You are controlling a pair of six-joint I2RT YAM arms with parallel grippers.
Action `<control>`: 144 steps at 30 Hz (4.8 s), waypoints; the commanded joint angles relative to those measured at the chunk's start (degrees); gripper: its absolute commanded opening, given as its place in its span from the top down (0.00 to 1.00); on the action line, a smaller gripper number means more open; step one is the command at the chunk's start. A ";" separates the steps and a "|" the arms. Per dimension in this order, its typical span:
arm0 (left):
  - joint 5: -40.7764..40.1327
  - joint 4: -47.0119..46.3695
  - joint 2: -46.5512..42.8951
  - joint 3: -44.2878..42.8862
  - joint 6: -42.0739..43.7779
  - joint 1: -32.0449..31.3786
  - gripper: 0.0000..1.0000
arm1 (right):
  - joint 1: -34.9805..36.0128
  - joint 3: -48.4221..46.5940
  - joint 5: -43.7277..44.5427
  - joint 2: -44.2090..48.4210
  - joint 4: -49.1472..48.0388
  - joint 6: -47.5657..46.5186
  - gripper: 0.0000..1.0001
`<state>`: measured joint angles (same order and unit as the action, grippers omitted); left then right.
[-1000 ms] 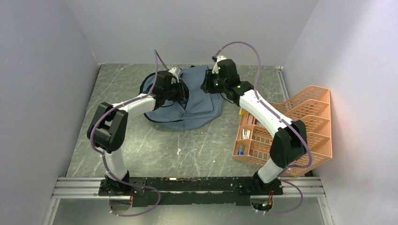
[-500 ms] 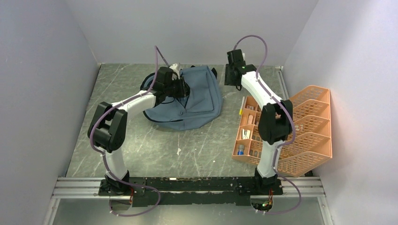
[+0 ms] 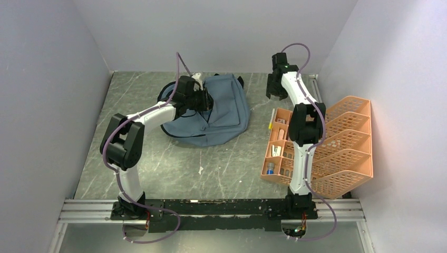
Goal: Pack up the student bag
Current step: Pick up the stationery from the center of the board, then place the stationery in the student bag.
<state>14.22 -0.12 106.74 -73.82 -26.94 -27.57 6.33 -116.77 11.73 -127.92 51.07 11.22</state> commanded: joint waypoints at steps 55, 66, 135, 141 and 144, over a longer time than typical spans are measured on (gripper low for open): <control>-13.91 7.23 -11.95 0.35 2.55 -0.33 0.51 | -2.12 11.11 -21.37 6.69 -14.29 1.43 1.00; -8.98 8.42 -30.11 10.28 6.85 0.49 0.40 | 9.65 22.10 -27.52 22.19 -29.19 7.32 1.00; -4.30 5.92 -35.54 25.13 0.03 7.89 0.95 | 32.31 14.65 -2.80 13.20 -23.35 3.62 0.49; -2.93 5.40 -35.77 25.54 0.22 7.89 0.95 | 35.67 4.16 8.35 4.99 -16.47 1.17 0.48; -2.18 4.76 -35.66 25.90 0.01 7.89 0.95 | 37.00 1.35 14.12 2.44 -14.28 -0.15 0.51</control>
<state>9.45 7.07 72.23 -48.84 -26.41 -20.01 41.98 -111.07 14.74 -123.00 31.24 14.00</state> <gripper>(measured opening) 0.110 0.512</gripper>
